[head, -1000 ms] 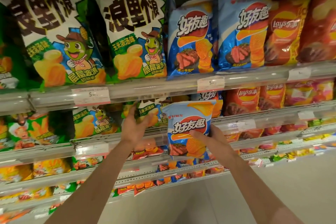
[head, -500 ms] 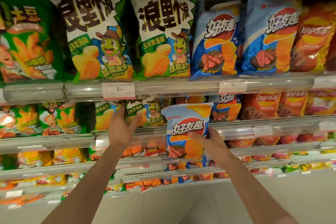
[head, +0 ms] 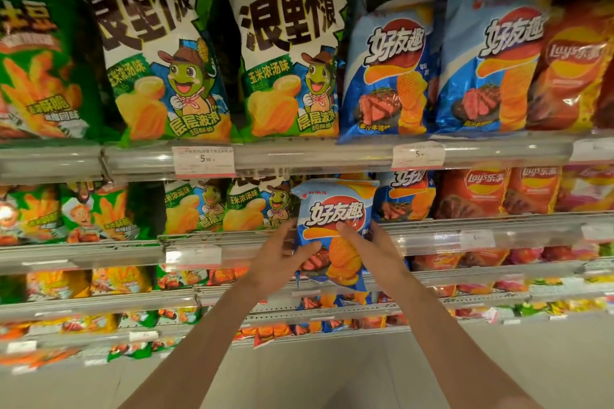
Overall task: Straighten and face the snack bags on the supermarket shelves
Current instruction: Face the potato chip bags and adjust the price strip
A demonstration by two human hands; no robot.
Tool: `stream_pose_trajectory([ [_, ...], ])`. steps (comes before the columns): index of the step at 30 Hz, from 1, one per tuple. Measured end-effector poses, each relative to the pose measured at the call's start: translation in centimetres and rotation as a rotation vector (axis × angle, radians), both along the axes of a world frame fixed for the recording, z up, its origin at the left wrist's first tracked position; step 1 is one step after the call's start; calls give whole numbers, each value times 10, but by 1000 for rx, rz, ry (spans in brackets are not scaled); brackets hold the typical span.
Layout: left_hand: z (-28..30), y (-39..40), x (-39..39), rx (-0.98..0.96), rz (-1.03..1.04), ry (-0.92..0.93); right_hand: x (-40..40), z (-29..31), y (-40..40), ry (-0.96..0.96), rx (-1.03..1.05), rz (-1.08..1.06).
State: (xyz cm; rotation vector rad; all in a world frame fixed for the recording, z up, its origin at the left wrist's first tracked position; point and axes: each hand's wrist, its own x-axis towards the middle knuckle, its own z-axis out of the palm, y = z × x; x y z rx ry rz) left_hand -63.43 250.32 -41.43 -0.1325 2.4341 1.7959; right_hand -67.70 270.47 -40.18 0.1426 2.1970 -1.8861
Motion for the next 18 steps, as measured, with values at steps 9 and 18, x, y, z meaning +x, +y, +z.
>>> stream_pose_trajectory([
  [9,-3,10,-25,33,171,134,0,5,10,81,105,48],
  [18,15,29,-57,-31,217,236,-29,7,2,234,214,-71],
])
